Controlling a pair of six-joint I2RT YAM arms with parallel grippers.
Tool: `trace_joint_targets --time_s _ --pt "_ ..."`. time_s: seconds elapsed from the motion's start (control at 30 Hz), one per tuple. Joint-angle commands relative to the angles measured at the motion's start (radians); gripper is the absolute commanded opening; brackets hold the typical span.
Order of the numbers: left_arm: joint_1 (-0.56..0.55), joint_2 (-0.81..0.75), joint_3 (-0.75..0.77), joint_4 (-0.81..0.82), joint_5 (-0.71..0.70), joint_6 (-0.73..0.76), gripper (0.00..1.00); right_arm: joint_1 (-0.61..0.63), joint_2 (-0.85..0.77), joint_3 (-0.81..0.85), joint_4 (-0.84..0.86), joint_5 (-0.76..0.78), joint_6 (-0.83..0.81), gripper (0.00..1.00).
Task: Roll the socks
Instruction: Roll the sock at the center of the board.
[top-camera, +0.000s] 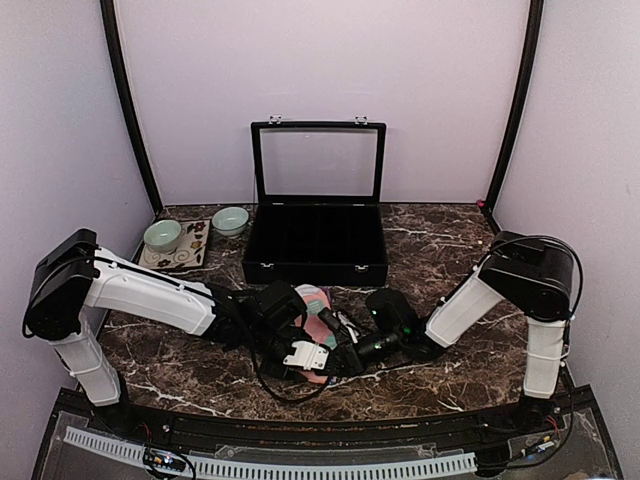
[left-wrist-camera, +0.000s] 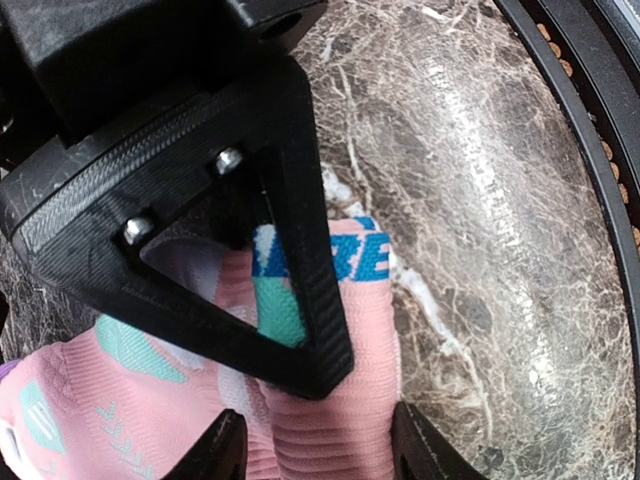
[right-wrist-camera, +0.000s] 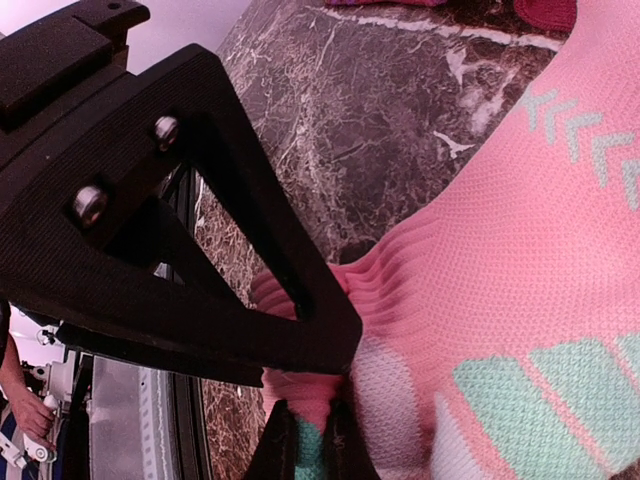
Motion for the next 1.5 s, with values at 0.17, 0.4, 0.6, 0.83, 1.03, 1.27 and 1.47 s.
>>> trace_joint_targets --time_s 0.17,0.4,0.6,0.83,1.03,1.27,1.47 --pt "-0.009 -0.042 0.025 -0.074 0.045 -0.036 0.51 -0.011 0.17 -0.075 -0.399 0.145 0.03 0.0" --pt "-0.019 0.028 -0.01 -0.012 -0.017 -0.027 0.48 -0.01 0.159 -0.058 -0.443 0.159 0.012 0.0" --pt "-0.019 0.046 -0.002 -0.006 -0.001 -0.025 0.34 -0.011 0.146 -0.054 -0.447 0.162 0.016 0.0" --pt "-0.019 0.074 -0.026 0.015 -0.011 -0.022 0.27 -0.012 0.14 -0.06 -0.428 0.164 0.027 0.0" --pt "-0.018 0.087 -0.018 0.01 0.009 -0.043 0.02 -0.013 0.058 -0.099 -0.347 0.169 0.033 0.01" --pt "0.008 0.111 0.013 -0.068 0.105 -0.078 0.0 -0.015 -0.187 -0.174 -0.256 0.322 -0.056 0.2" --pt "0.03 0.139 0.024 -0.112 0.144 -0.097 0.0 -0.015 -0.24 -0.211 -0.227 0.355 -0.077 0.35"
